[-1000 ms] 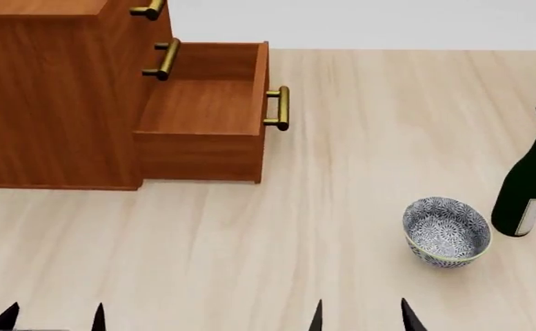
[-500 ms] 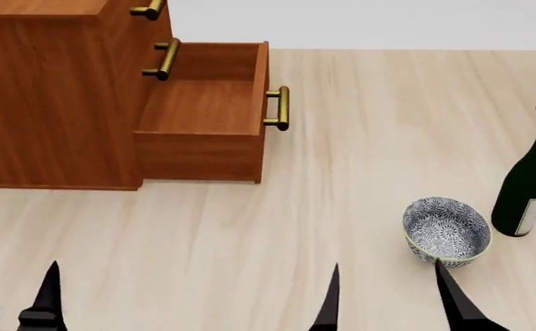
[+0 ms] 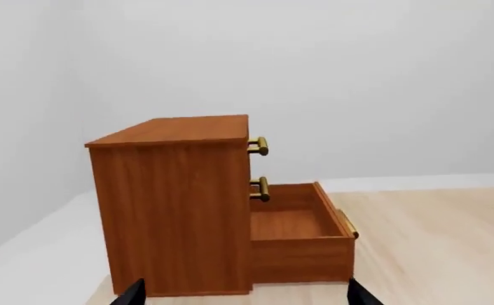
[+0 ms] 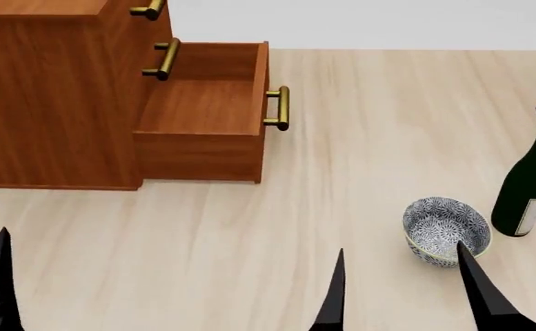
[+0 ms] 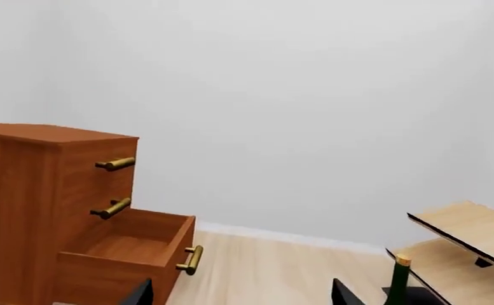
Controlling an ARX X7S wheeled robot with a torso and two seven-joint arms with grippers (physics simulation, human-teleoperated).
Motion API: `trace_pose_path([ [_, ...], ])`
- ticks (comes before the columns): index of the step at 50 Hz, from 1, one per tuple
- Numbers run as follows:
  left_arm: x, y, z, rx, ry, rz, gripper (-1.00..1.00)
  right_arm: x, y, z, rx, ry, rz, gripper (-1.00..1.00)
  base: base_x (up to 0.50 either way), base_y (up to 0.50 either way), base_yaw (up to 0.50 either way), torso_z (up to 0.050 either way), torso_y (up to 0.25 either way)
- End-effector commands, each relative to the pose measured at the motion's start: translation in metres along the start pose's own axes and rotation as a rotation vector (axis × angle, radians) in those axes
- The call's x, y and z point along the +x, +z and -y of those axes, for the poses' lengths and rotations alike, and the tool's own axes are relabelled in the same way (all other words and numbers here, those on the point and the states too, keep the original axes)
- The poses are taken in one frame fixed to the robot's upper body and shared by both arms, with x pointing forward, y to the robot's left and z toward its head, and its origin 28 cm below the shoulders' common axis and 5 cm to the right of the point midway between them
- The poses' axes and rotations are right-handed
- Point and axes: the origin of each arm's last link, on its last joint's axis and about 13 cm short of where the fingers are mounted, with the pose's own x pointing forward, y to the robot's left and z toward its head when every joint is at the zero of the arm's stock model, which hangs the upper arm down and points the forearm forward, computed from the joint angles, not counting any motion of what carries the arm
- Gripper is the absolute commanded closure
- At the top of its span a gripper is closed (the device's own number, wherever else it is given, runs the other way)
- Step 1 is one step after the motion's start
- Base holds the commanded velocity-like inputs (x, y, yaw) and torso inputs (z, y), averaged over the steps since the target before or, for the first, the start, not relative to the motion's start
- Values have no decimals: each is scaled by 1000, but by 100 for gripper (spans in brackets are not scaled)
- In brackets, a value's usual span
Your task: Put the wine bottle in the bottom drawer of the cabinet.
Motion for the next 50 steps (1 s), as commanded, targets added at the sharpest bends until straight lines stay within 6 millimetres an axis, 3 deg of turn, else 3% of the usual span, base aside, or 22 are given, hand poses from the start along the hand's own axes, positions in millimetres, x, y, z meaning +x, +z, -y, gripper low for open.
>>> trace_pose_path([
  [1, -11, 16, -1, -11, 3, -5, -100, -3, 12, -2, -28, 6, 38, -100, 0, 0, 0, 0, 0],
  [32, -21, 25, 1, -20, 11, 36, -100, -7, 23, -6, -63, 11, 60, -100, 0, 0, 0, 0, 0],
  [50, -20, 27, -2, -21, 23, 58, -100, -8, 21, -3, -55, -12, 61, -100, 326, 0, 0, 0, 0],
])
